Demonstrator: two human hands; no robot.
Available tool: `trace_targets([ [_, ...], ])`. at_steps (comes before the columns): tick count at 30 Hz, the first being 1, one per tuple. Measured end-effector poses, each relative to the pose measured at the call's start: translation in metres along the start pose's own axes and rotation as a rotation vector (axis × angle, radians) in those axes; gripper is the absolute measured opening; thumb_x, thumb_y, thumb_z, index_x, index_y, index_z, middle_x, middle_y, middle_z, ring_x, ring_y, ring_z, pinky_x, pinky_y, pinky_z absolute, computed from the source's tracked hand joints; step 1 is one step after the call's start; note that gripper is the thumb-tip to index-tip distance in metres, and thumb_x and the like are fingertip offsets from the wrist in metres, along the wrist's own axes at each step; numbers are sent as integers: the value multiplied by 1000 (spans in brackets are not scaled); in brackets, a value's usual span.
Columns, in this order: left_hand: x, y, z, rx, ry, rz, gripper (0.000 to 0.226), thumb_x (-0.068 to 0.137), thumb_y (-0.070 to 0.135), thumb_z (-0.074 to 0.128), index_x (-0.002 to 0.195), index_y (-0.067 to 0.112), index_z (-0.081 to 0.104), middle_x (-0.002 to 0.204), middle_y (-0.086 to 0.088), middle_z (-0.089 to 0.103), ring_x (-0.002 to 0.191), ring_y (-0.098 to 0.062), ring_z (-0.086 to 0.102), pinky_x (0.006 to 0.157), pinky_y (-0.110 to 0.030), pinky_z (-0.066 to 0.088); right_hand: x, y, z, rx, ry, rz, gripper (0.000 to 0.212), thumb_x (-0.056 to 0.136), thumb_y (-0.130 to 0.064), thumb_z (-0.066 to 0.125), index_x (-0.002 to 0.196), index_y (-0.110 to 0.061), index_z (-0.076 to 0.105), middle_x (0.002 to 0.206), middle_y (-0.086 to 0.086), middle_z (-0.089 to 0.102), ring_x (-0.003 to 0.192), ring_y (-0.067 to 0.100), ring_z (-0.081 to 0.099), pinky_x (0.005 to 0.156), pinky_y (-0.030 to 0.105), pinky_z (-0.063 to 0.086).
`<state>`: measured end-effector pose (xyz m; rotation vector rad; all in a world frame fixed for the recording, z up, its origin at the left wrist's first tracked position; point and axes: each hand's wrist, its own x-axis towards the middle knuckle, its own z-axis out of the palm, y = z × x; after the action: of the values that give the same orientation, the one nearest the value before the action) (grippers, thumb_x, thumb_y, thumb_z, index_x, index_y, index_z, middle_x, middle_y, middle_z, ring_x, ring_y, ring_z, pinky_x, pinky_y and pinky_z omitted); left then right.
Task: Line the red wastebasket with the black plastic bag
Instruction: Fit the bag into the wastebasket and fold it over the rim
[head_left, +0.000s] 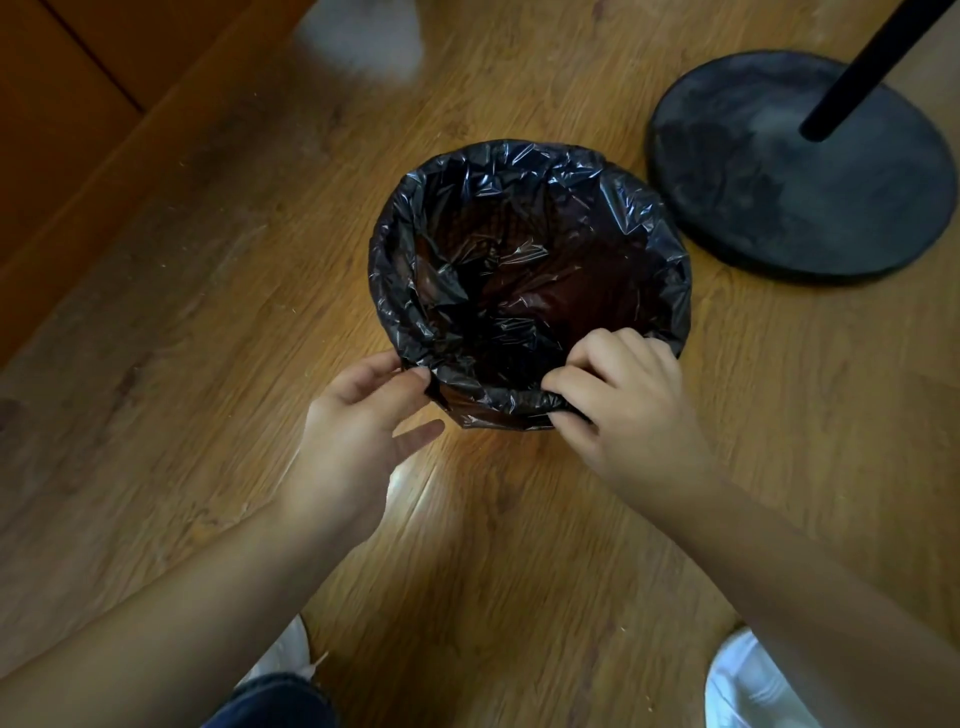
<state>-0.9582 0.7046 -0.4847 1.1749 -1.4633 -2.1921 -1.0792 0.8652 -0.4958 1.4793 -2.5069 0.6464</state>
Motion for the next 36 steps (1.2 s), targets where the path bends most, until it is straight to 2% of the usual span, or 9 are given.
trace_targets([
  [3, 1, 3, 2, -118, -37, -57, 22, 69, 21, 70, 90, 19, 66, 91, 1, 74, 81, -14, 70, 61, -29, 57, 2, -5, 2, -17, 5, -22, 8, 72, -2, 64, 76, -8, 66, 73, 7, 58, 67, 24, 53, 64, 33, 36],
  [7, 5, 4, 10, -134, 21, -51, 23, 80, 3, 62, 97, 14, 53, 78, 1, 74, 70, -13, 70, 59, -27, 57, 4, -11, 6, -7, 0, -39, 9, 71, -2, 66, 77, -8, 67, 73, 7, 59, 67, 23, 53, 64, 33, 38],
  [12, 8, 5, 13, -181, -7, -36, 17, 85, -3, 54, 91, 12, 51, 81, -8, 62, 63, -11, 68, 52, -22, 54, -7, -3, 0, 47, -12, -40, 34, 78, -33, 62, 103, -10, 61, 91, 8, 62, 89, 19, 52, 90, 31, 30],
  [15, 10, 3, 12, -181, -13, -35, 16, 87, -4, 50, 95, 11, 50, 81, -6, 64, 61, -10, 67, 51, -22, 53, -13, 7, -4, 65, 44, -33, 30, 80, -30, 62, 103, -12, 58, 93, 10, 62, 94, 18, 50, 100, 37, 28],
  [20, 12, 4, 10, -172, -6, -39, 15, 88, 2, 52, 97, 13, 49, 83, -3, 65, 63, -8, 65, 63, -30, 57, -7, 11, -5, 61, 50, -39, 13, 80, -19, 63, 88, -9, 67, 84, 8, 62, 81, 22, 57, 84, 29, 32],
  [24, 2, 0, 9, 65, 200, -69, 41, 79, 30, 66, 113, 16, 46, 100, 0, 65, 90, -12, 61, 79, -36, 47, 0, 3, -2, 74, 23, -47, 12, 79, -19, 64, 87, -9, 66, 83, 7, 62, 79, 22, 57, 79, 28, 33],
  [28, -13, -10, 10, 211, 362, -85, 53, 72, 41, 70, 112, 16, 47, 93, 2, 57, 85, -9, 53, 84, -35, 43, 3, -3, 0, 90, 18, -32, 13, 80, -19, 63, 86, -9, 67, 82, 7, 62, 78, 23, 58, 77, 29, 34],
  [32, -23, -5, 15, 372, 385, 202, 27, 74, 27, 71, 87, 27, 48, 75, 7, 49, 68, -7, 49, 61, -19, 40, 4, -8, 3, 99, 15, -13, 12, 78, -18, 67, 87, -10, 67, 83, 6, 62, 78, 22, 57, 77, 28, 32],
  [36, -25, 7, 21, 845, 143, 662, 16, 77, 26, 66, 89, 29, 57, 86, 13, 55, 80, 3, 52, 71, -10, 42, 7, -13, 6, 112, 27, -7, 13, 78, -19, 67, 87, -10, 67, 83, 5, 62, 78, 21, 57, 77, 26, 31],
])
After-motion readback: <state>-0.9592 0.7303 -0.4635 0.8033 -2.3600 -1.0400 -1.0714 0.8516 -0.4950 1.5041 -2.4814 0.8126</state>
